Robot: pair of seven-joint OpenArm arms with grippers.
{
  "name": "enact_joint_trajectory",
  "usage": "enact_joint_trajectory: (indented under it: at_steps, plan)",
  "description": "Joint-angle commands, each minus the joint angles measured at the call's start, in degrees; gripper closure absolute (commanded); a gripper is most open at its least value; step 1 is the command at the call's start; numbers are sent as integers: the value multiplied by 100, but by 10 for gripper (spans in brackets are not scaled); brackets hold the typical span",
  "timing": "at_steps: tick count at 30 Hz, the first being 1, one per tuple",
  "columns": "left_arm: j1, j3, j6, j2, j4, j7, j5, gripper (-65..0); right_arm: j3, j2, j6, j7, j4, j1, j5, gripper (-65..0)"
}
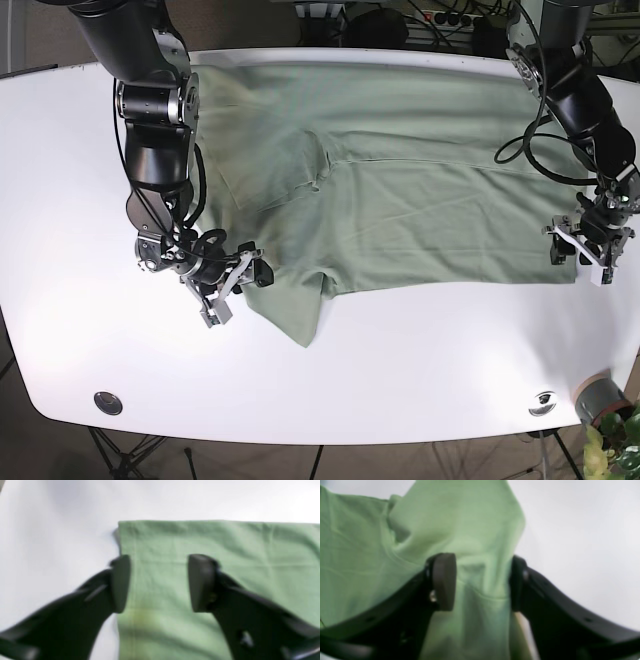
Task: Fold the T-shirt properly
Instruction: 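Move both grippers to the polo's middle and grasp the fabric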
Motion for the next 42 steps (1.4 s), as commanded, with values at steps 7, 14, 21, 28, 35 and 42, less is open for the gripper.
enact_joint_trajectory:
  at_steps: [7,14,21,28,35,42]
  plan:
    - [-646,666,1431,-402,-1142,-1131,-109,-504,-23,54,-225,28,50,144,1,-22]
    - [-1429,1106,1448,-754,-2750,-1755,-117,-510,-23,45,-234,37,50,144,10,-24]
    - [-1781,1387,1422,-806,-3621,-2142,-117,-510,-5,45,-207,37,50,144,19,-24]
    - [-1807,1396,1343,-780,-3735,-2142,-117,-510,4,45,-207,37,59,144,27,-24]
    - [-1745,1396,1220,-762,-3744,-2142,-117,-444,13,63,-198,37,182,126,36,-24]
    - [-1719,1396,1000,-780,-4219,-2133,-100,-422,13,54,-216,2,736,-164,36,-24]
